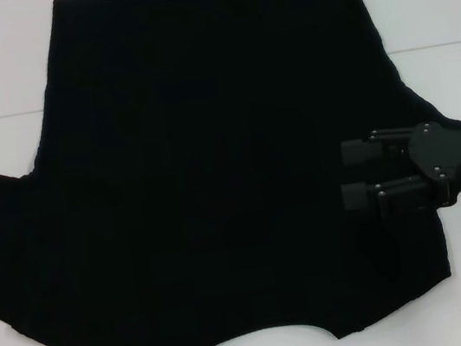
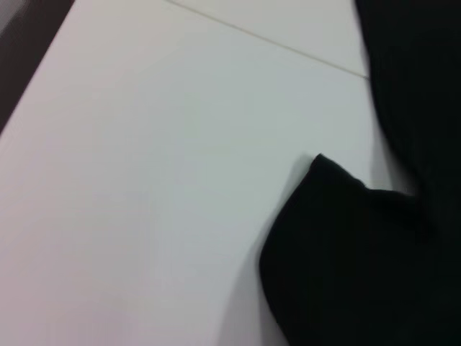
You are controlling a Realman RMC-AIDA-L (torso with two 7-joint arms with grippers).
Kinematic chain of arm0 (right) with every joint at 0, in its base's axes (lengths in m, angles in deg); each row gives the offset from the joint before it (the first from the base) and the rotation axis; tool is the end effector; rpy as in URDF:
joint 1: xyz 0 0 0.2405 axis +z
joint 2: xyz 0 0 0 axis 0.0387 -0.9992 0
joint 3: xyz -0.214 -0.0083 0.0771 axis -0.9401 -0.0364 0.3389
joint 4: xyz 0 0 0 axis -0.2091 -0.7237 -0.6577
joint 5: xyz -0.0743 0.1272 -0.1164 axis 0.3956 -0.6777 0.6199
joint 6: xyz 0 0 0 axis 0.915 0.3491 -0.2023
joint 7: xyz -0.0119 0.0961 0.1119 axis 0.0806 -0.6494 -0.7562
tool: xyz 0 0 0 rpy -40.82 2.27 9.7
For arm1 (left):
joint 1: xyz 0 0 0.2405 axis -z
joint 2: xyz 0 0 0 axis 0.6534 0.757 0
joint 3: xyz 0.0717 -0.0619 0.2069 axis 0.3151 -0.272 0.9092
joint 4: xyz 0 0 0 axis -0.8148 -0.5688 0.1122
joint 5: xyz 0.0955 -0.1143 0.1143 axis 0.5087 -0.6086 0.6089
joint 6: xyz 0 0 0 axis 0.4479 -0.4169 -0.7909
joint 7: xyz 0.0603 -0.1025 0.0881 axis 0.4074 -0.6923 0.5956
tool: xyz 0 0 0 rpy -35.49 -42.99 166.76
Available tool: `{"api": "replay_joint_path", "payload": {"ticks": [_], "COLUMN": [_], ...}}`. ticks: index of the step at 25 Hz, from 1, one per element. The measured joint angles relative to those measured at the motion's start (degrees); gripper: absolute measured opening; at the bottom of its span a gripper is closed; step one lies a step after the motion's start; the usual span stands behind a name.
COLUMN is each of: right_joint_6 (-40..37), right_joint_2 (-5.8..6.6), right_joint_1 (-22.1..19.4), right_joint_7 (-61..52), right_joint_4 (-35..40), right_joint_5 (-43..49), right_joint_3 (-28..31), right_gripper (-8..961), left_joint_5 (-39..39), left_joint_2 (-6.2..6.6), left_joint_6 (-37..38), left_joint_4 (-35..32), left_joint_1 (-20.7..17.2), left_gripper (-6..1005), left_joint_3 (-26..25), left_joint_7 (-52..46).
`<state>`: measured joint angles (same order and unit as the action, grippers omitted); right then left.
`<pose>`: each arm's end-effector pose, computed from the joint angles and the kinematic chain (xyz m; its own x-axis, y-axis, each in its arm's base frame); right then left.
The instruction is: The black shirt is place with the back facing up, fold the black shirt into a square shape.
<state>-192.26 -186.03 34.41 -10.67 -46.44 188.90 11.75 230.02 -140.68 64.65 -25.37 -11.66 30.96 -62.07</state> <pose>0.1936 0.3042 0.0355 0.7385 -0.3756 -0.5599 -0.4195 -0.9061 0.0546 -0.3561 0.3047 0.1190 0.1886 0.7869 0.5875 0.9120 0.0817 -0.4021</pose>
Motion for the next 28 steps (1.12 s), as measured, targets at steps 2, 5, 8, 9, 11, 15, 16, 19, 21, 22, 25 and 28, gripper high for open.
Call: {"api": "replay_joint_path", "payload": {"ticks": [2, 5, 8, 9, 11, 15, 16, 19, 21, 22, 25, 28], "right_joint_6": [0.1, 0.1, 0.2, 0.2, 0.2, 0.1, 0.1, 0.1, 0.1, 0.1, 0.1, -0.1], "right_joint_2": [0.0, 0.0, 0.0, 0.0, 0.0, 0.0, 0.0, 0.01, 0.04, 0.05, 0.04, 0.02], "right_joint_1": [0.0, 0.1, 0.1, 0.1, 0.0, -0.3, -0.3, -0.5, -0.5, -0.5, -0.6, -0.6], "right_joint_7": [0.0, 0.0, 0.0, 0.0, 0.1, 0.4, 0.4, 0.5, 0.6, 0.6, 0.7, 0.5], "right_joint_4": [0.0, 0.0, 0.0, 0.0, 0.0, 0.0, 0.0, 0.0, 0.0, 0.0, 0.0, 0.0], "right_joint_5": [0.0, 0.0, 0.0, 0.0, 0.0, 0.0, 0.0, 0.0, 0.0, 0.0, 0.0, 0.0], "right_joint_3": [0.0, 0.0, 0.0, 0.0, 0.0, 0.0, 0.0, 0.0, 0.0, 0.0, 0.0, 0.0], "right_gripper": [894, 895, 895, 895, 894, 895, 895, 895, 895, 894, 894, 894], "left_joint_5": [-1.1, -1.5, -2.2, -2.7, -4.0, -7.4, -8.5, -11.5, -14.1, -15.5, -18.0, -18.1], "left_joint_2": [-0.06, -0.08, -0.1, -0.11, -0.11, -0.16, -0.21, -0.37, -0.44, -0.68, -2.64, -4.92], "left_joint_6": [0.6, 1.4, 2.0, 2.3, 3.2, 5.3, 5.9, 7.5, 8.7, 9.3, 10.3, 9.6], "left_joint_4": [0.0, 0.2, 0.4, 0.4, 0.3, 0.5, 0.5, 1.5, 3.1, 4.1, 5.7, 6.2], "left_joint_1": [-0.1, 0.0, 0.2, 0.2, 0.0, 0.0, 0.3, 1.7, 3.3, 4.2, 6.6, 8.0], "left_gripper": [2, 3, 3, 3, 3, 4, 4, 4, 4, 4, 4, 5], "left_joint_3": [0.0, 0.0, 0.0, 0.0, 0.0, 0.2, 0.4, 1.7, 3.7, 5.3, 11.2, 18.9], "left_joint_7": [0.4, 0.9, 1.0, 1.1, 1.4, 2.8, 3.3, 4.9, 6.4, 7.4, 10.4, 11.6]}}
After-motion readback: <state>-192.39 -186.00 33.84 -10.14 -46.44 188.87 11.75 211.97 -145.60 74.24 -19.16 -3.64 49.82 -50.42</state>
